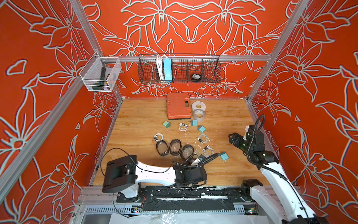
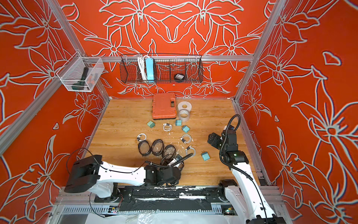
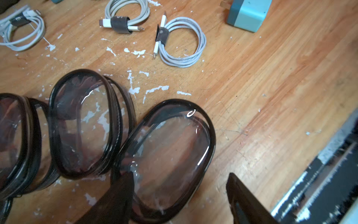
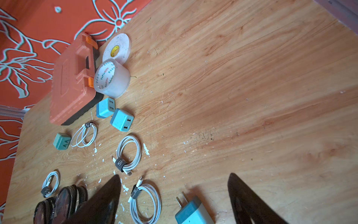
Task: Pack away charging kits
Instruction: Pick up the storage bag at the center of the board.
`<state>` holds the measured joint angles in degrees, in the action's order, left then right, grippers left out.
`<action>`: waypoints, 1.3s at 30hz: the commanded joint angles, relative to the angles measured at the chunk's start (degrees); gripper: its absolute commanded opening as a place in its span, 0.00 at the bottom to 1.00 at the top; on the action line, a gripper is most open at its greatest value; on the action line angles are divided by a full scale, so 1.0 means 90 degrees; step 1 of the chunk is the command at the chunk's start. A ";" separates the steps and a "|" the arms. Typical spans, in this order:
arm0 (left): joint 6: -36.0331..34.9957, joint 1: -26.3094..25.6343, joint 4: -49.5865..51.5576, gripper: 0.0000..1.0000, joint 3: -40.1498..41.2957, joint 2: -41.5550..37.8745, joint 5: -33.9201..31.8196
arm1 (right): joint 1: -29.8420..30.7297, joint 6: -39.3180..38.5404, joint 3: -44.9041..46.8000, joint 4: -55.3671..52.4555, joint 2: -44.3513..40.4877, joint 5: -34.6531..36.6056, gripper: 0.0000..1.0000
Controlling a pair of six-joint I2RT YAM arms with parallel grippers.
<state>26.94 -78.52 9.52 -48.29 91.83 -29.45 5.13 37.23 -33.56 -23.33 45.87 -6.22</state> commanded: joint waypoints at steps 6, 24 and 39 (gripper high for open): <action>0.0373 -0.0074 0.1297 0.60 -0.1090 0.1361 -0.1248 | -0.0111 -0.0133 0.0057 0.0096 0.0057 -0.0120 0.87; 0.0105 0.0536 0.1181 0.14 -0.2069 0.1706 -0.0687 | -0.0198 -0.0185 0.0094 0.0182 0.0089 -0.0211 0.88; -0.0012 0.0814 0.0988 0.63 -0.1376 0.0765 -0.0087 | -0.0273 -0.0224 0.0024 0.0194 0.0089 -0.0456 0.89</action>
<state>26.28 -70.94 17.76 -62.61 101.19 -30.68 3.09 35.31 -33.54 -22.26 46.76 -9.34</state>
